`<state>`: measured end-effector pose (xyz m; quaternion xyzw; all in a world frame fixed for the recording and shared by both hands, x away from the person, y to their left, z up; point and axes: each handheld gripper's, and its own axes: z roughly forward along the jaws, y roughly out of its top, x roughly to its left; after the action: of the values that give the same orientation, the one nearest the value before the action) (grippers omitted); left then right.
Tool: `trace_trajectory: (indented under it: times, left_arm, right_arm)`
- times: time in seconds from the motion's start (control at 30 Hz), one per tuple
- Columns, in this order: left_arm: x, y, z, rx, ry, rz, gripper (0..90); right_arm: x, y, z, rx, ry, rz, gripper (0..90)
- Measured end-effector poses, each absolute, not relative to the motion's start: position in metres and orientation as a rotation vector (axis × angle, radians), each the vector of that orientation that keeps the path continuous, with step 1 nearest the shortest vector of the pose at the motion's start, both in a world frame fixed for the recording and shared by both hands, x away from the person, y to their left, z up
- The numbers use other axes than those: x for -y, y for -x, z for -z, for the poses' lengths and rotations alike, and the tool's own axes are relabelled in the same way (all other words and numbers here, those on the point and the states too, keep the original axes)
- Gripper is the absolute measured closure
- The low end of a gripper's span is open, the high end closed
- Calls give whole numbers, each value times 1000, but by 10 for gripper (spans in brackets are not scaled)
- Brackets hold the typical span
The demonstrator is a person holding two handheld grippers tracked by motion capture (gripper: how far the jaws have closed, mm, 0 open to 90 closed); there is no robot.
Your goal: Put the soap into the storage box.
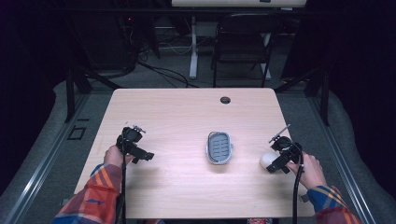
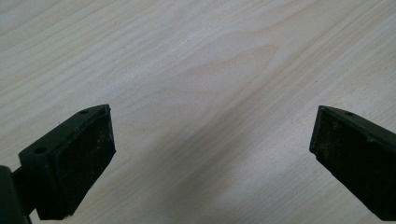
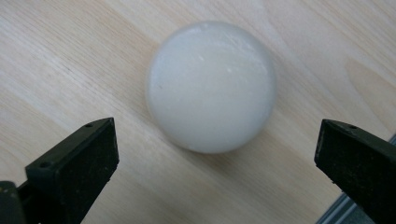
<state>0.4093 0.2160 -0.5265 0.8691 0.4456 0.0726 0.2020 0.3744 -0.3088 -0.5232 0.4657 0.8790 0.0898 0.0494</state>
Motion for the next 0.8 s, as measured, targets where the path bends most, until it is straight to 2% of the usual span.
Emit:
trace_trajectory:
  times: [0.37,0.4,0.5,0.53,0.57,0.6,0.63,0.67,0.8]
  left_arm:
    - [-215,-410,527,-1248,-2430,-195,0]
    - [-215,-410,527,-1247,-2431,-194,0]
    - [-215,-410,527,-1249,-2428,-194,0]
    - [-215,-410,528,-1247,-2431,-192,0]
    - [-215,-410,528,-1248,-2429,-192,0]
    - [-215,-410,527,-1248,-2428,-197,0]
    - [-215,-410,527,-1248,-2428,-197,0]
    - [-215,-410,527,-1248,-2428,-197,0]
    - [-215,-410,527,-1252,-2428,-194,0]
  right_arm:
    - [298,-389,523,-2747,-1358,-231,0]
    - [295,-386,529,-2681,-1435,-360,0]
    - [294,-391,527,-2728,-1390,-285,0]
    - [291,-388,534,-2657,-1465,-407,0]
    - [293,-398,523,-2793,-1321,-139,0]
    - [289,-390,536,-2654,-1476,-392,0]
    - [289,-392,535,-2667,-1461,-359,0]
    - [291,-399,525,-2778,-1356,-166,0]
    - [287,-396,536,-2700,-1448,-300,0]
